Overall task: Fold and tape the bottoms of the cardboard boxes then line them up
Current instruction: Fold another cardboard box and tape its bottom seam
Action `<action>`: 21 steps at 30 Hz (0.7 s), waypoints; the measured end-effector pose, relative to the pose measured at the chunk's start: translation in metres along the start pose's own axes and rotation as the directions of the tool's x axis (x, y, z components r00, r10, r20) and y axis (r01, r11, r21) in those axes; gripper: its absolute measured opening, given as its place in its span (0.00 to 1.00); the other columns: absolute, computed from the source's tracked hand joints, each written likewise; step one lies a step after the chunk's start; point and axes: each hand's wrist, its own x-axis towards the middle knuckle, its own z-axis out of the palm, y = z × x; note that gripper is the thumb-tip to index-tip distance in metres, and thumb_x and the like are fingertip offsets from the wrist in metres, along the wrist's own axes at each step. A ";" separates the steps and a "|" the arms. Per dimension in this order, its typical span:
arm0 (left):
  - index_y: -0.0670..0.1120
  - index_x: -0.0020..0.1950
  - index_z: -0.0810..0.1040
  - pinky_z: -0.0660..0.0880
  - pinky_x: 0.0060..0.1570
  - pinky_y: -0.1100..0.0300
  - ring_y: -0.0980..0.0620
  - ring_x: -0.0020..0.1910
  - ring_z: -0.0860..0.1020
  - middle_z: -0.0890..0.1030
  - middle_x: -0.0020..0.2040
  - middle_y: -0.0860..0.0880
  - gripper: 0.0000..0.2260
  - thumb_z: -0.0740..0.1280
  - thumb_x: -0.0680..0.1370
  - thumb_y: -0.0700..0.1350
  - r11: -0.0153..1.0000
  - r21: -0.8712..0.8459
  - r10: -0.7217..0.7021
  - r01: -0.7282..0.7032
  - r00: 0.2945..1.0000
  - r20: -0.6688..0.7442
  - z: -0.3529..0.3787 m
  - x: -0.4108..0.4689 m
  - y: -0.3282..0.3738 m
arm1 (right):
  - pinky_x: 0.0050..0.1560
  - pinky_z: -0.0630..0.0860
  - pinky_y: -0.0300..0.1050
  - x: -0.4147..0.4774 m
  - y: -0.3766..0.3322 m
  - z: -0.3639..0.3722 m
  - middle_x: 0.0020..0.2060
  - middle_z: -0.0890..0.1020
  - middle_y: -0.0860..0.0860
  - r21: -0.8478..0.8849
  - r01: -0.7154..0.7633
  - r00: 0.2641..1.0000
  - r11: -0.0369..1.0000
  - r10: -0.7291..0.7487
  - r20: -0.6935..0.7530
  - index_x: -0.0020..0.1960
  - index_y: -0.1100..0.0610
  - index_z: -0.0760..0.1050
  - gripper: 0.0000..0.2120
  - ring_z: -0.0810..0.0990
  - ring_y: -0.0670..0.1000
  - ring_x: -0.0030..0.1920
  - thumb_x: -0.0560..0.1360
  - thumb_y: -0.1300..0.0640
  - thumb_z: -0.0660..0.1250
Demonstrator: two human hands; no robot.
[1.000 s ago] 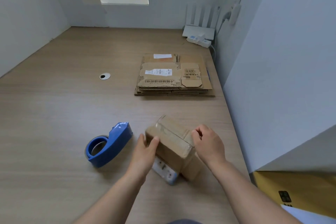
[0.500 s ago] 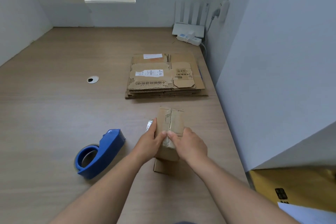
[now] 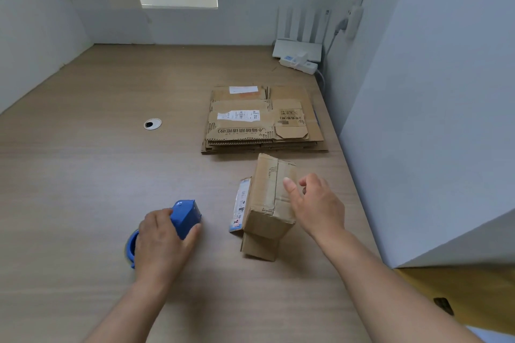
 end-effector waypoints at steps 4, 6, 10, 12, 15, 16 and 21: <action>0.38 0.59 0.70 0.72 0.47 0.51 0.42 0.53 0.75 0.76 0.53 0.42 0.30 0.69 0.71 0.61 0.963 0.219 -0.190 0.157 0.972 0.138 -0.002 0.004 0.001 | 0.45 0.70 0.46 -0.005 -0.001 0.002 0.51 0.75 0.50 -0.009 0.039 0.998 0.999 -0.040 -0.051 0.53 0.55 0.71 0.19 0.76 0.54 0.49 0.79 0.40 0.53; 0.41 0.56 0.68 0.72 0.39 0.56 0.45 0.45 0.77 0.79 0.47 0.46 0.28 0.66 0.72 0.64 0.940 0.274 -0.261 0.202 0.944 0.201 0.001 0.004 -0.001 | 0.44 0.70 0.46 -0.008 0.001 0.003 0.51 0.75 0.50 -0.018 0.054 0.996 0.998 -0.055 -0.068 0.53 0.55 0.71 0.18 0.76 0.54 0.49 0.80 0.42 0.54; 0.44 0.48 0.72 0.66 0.35 0.60 0.46 0.39 0.74 0.74 0.36 0.49 0.17 0.67 0.74 0.58 0.930 0.244 -0.328 0.274 0.918 0.222 -0.009 0.019 -0.001 | 0.46 0.71 0.47 -0.013 0.003 0.008 0.52 0.76 0.51 -0.030 0.071 0.994 0.997 -0.073 -0.085 0.53 0.55 0.72 0.16 0.76 0.55 0.49 0.79 0.43 0.56; 0.45 0.49 0.75 0.68 0.35 0.60 0.46 0.41 0.75 0.76 0.38 0.49 0.16 0.67 0.74 0.57 0.942 0.233 -0.301 0.242 0.916 0.265 -0.015 0.025 -0.006 | 0.45 0.70 0.46 -0.015 0.005 0.008 0.52 0.76 0.51 -0.037 0.089 0.992 0.995 -0.091 -0.087 0.53 0.55 0.73 0.15 0.76 0.56 0.49 0.79 0.44 0.57; 0.48 0.50 0.75 0.70 0.36 0.58 0.48 0.41 0.77 0.79 0.42 0.49 0.14 0.68 0.74 0.58 0.989 0.042 -0.150 0.144 0.930 0.335 -0.026 0.022 -0.004 | 0.44 0.70 0.46 -0.018 0.007 0.005 0.48 0.77 0.51 0.021 0.164 0.974 0.986 -0.158 -0.164 0.49 0.56 0.75 0.13 0.77 0.55 0.45 0.78 0.47 0.61; 0.49 0.48 0.76 0.70 0.36 0.58 0.48 0.40 0.77 0.80 0.42 0.49 0.12 0.70 0.74 0.56 0.988 -0.102 -0.075 0.119 0.930 0.361 -0.033 0.017 0.001 | 0.43 0.71 0.46 -0.019 0.006 0.003 0.45 0.77 0.50 0.077 0.200 0.963 0.977 -0.181 -0.199 0.47 0.56 0.76 0.13 0.77 0.55 0.43 0.77 0.47 0.62; 0.53 0.46 0.80 0.72 0.35 0.70 0.57 0.39 0.79 0.83 0.39 0.55 0.09 0.75 0.71 0.42 0.866 -0.495 0.295 -0.068 0.868 0.398 -0.070 -0.008 0.035 | 0.41 0.72 0.35 -0.031 -0.008 -0.019 0.42 0.77 0.44 0.549 0.338 0.941 0.765 -0.285 -0.183 0.46 0.52 0.77 0.11 0.75 0.44 0.40 0.69 0.46 0.67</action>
